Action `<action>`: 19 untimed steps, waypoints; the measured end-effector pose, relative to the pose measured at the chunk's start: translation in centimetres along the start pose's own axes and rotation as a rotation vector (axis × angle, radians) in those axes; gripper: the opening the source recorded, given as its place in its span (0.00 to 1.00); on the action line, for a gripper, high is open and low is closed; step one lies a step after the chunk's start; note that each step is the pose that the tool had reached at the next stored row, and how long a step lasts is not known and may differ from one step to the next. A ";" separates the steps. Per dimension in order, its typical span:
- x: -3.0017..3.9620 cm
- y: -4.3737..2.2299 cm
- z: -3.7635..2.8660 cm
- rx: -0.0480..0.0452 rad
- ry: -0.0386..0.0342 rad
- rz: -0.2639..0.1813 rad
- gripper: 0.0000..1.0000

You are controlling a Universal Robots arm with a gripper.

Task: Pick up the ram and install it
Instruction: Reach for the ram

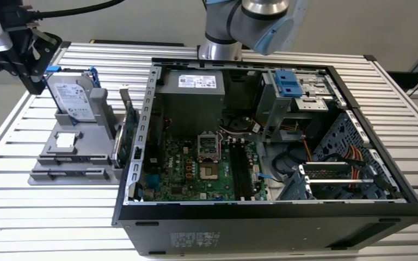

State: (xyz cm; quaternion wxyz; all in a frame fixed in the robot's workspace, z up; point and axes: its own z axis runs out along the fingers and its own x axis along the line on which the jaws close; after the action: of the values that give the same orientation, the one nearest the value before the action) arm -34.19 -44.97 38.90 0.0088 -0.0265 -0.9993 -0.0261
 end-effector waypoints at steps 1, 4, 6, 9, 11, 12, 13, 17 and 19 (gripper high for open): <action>0.00 -0.06 0.01 -0.0001 0.0000 0.000 0.00; -0.01 -0.14 0.03 -0.0002 -0.0002 0.000 0.00; -0.01 -0.19 0.04 0.0000 -0.0001 0.000 0.00; -0.02 -0.25 0.06 -0.0001 0.0000 0.000 0.00; -0.02 -0.30 0.08 -0.0001 0.0000 0.000 0.00; -0.03 -0.35 0.09 -0.0002 -0.0001 0.000 0.00; -0.03 -0.38 0.09 -0.0001 0.0000 0.000 0.00; -0.07 -0.62 0.10 -0.0001 0.0000 0.000 0.00; -0.10 -0.74 0.11 -0.0001 0.0000 0.000 0.00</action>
State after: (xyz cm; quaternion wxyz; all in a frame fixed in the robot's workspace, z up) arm -34.13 -45.71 38.75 0.0088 -0.0265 -0.9993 -0.0261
